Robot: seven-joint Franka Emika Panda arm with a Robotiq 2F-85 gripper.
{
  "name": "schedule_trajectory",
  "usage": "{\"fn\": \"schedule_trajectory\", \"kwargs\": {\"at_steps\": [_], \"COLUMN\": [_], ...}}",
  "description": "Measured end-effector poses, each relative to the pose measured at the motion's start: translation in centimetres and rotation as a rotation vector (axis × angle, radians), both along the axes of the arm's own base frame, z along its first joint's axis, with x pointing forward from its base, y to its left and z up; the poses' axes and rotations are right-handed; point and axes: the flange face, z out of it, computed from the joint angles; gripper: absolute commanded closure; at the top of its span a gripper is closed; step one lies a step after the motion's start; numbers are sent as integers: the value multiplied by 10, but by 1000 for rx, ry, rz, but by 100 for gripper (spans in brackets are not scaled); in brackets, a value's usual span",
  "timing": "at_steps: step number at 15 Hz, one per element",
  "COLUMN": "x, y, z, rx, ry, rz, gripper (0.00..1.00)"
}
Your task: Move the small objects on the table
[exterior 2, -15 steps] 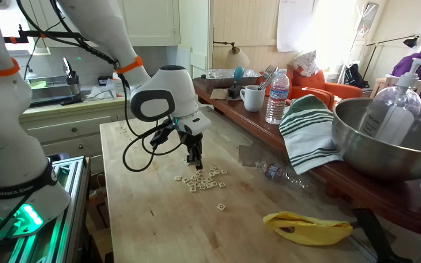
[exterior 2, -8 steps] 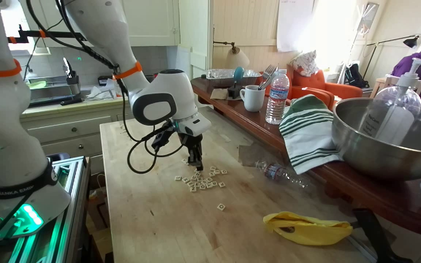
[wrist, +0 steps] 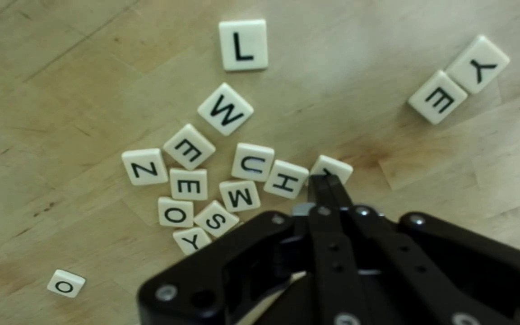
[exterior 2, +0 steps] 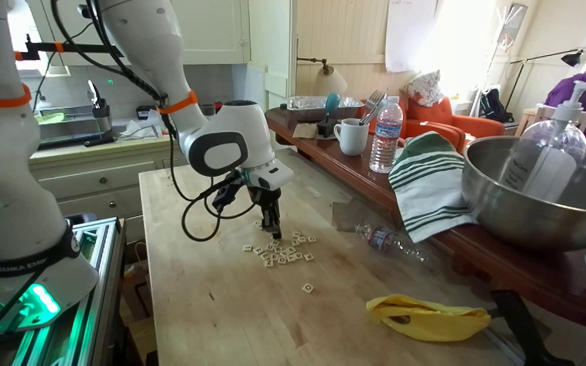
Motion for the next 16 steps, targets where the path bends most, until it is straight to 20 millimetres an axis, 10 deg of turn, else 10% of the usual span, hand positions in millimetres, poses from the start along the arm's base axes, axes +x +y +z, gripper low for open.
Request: {"fn": "schedule_trajectory", "kwargs": {"at_steps": [16], "x": [3], "y": [32], "z": [0], "rx": [85], "ry": [-6], "rz": [-32], "gripper": [100]}}
